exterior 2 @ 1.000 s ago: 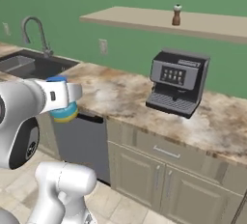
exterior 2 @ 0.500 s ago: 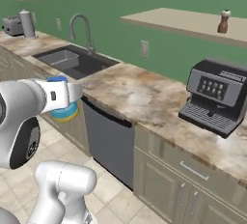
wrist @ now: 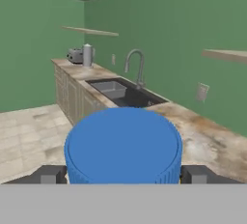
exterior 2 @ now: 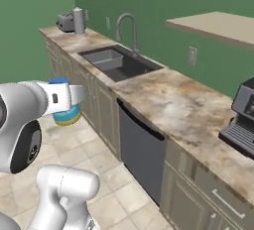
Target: Take 2 condiments from the cabinet and move them on the counter near the stove.Make sure the condiments are lined up with each other, next to each other.
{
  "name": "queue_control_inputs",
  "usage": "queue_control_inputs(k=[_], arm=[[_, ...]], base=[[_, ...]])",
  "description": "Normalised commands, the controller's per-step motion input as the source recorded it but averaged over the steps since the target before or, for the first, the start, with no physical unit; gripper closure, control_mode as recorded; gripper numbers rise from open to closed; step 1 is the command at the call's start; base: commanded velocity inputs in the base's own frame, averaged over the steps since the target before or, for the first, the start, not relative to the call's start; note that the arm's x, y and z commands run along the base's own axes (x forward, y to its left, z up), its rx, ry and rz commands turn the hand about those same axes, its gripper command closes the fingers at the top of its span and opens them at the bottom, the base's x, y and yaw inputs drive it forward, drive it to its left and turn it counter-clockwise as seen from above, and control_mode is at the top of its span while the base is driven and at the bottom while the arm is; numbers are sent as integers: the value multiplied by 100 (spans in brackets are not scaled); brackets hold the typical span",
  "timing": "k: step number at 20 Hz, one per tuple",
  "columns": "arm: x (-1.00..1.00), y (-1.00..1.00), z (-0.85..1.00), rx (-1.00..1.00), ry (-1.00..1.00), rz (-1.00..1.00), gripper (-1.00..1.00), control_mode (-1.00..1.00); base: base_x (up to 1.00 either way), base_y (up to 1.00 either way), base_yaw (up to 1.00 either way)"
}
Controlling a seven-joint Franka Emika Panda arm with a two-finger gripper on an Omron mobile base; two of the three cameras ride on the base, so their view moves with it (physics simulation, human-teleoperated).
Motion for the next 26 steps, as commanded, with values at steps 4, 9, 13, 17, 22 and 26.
queue_control_inputs(k=[4,9,13,17,22,26], arm=[[0,0,0,0,0,0,100,100],[0,0,0,0,0,0,100,100],[0,0,0,0,0,0,100,100],[0,0,0,0,0,0,100,100],[0,0,0,0,0,0,100,100],[0,0,0,0,0,0,100,100]], base=[[-1,34,42],[-4,30,44],[0,36,42],[0,34,38],[0,24,35],[0,27,36]])
